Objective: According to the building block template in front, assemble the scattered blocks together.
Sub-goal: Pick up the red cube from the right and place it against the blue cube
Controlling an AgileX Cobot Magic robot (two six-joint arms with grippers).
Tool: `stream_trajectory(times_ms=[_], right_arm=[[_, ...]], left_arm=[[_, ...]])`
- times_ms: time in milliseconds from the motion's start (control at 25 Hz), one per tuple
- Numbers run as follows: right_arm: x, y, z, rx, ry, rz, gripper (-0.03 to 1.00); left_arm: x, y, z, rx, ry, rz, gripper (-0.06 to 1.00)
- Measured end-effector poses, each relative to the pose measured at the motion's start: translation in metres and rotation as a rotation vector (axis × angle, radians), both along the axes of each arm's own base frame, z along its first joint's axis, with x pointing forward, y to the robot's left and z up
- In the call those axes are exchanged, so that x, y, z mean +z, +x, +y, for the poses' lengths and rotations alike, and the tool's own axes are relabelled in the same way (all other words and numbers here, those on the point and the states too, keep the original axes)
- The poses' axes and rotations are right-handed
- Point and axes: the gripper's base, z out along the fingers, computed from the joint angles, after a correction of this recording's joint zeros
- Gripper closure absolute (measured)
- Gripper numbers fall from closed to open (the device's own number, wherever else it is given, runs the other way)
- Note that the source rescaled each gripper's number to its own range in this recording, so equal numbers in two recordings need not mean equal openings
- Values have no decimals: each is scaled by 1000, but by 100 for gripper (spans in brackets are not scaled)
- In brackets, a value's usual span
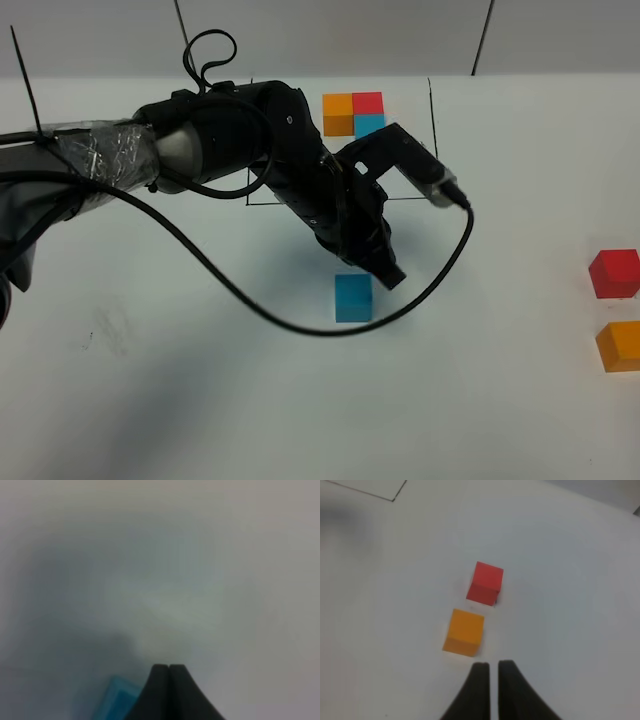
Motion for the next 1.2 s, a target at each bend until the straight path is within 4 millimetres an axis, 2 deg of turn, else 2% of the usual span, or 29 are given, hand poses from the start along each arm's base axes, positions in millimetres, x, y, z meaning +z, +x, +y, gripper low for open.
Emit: stream_trajectory(times_ms=[120,200,440,600,720,920,1200], right_arm=[[0,0,0,0,0,0,97],[0,0,0,0,0,0,97],[0,0,0,0,0,0,97],[0,0,0,0,0,0,97],[0,0,0,0,0,0,97],[0,0,0,0,0,0,97],[0,0,0,0,0,0,97]], left_arm=[[2,1,-4,272,-47,118,94],[2,3,-5,365,-65,141,94],[3,11,-5,422,-85,72,94],[2,19,3,434,-64,30,94],[6,29,19,456,-39,-1,94],[28,44,58,523,20,-43,94],[55,50,119,653,219,-65,94]])
